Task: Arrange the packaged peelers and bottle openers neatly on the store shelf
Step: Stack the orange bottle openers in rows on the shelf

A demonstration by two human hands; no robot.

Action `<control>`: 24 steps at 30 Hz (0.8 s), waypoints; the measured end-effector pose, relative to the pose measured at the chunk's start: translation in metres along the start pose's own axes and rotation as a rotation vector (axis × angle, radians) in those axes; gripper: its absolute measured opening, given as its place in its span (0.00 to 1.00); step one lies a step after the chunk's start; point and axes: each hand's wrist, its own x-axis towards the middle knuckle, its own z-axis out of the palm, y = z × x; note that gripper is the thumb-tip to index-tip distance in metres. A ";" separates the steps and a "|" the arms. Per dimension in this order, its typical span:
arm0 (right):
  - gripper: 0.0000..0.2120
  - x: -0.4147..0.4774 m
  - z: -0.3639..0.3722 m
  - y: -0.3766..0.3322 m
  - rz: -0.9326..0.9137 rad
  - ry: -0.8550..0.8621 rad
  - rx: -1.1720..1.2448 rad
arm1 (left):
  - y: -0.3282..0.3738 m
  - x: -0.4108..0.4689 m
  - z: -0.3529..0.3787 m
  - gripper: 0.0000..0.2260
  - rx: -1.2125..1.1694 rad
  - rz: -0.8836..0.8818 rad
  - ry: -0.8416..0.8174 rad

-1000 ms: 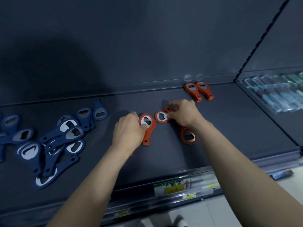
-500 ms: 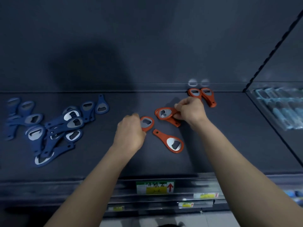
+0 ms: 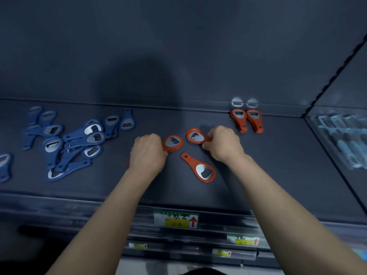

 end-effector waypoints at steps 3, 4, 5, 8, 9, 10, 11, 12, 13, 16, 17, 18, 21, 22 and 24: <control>0.10 -0.003 0.001 -0.003 0.042 0.033 0.050 | 0.001 0.000 0.000 0.09 -0.002 0.004 0.020; 0.11 -0.005 0.001 -0.004 0.054 0.042 0.060 | 0.001 0.000 0.000 0.10 -0.006 0.002 0.018; 0.11 -0.006 0.002 -0.005 0.061 0.050 0.060 | 0.002 0.000 -0.001 0.10 -0.009 0.001 0.015; 0.15 -0.005 0.004 -0.006 0.067 0.059 0.053 | 0.004 -0.001 -0.004 0.14 -0.041 -0.005 -0.021; 0.16 -0.006 0.004 -0.007 0.061 0.067 0.037 | 0.002 -0.001 -0.005 0.15 -0.072 -0.012 -0.034; 0.17 -0.006 0.004 -0.007 0.045 0.085 0.005 | -0.001 0.000 -0.006 0.14 -0.104 -0.015 -0.031; 0.18 -0.007 0.003 -0.008 0.021 0.108 -0.027 | -0.006 0.002 -0.006 0.13 -0.128 -0.015 -0.008; 0.18 -0.008 0.001 -0.010 -0.013 0.125 -0.034 | -0.012 0.004 -0.007 0.11 -0.142 -0.018 0.024; 0.16 -0.009 -0.002 -0.012 -0.048 0.118 -0.004 | -0.019 0.005 -0.008 0.10 -0.144 -0.028 0.044; 0.14 -0.014 -0.013 -0.021 -0.145 -0.090 0.132 | -0.036 0.006 -0.015 0.11 -0.037 -0.062 -0.016; 0.15 -0.017 -0.015 -0.025 -0.172 -0.190 0.105 | -0.040 0.006 -0.018 0.11 -0.008 -0.070 -0.052; 0.17 -0.019 -0.016 -0.028 -0.194 -0.272 0.042 | -0.044 0.005 -0.021 0.11 -0.005 -0.077 -0.082; 0.17 -0.022 -0.014 -0.037 -0.207 -0.314 -0.075 | -0.048 0.000 -0.023 0.12 -0.019 -0.079 -0.100; 0.15 -0.021 -0.012 -0.039 -0.197 -0.302 -0.075 | -0.048 0.000 -0.022 0.11 -0.017 -0.077 -0.084; 0.13 -0.021 -0.008 -0.041 -0.168 -0.284 -0.070 | -0.047 0.000 -0.021 0.10 -0.023 -0.085 -0.058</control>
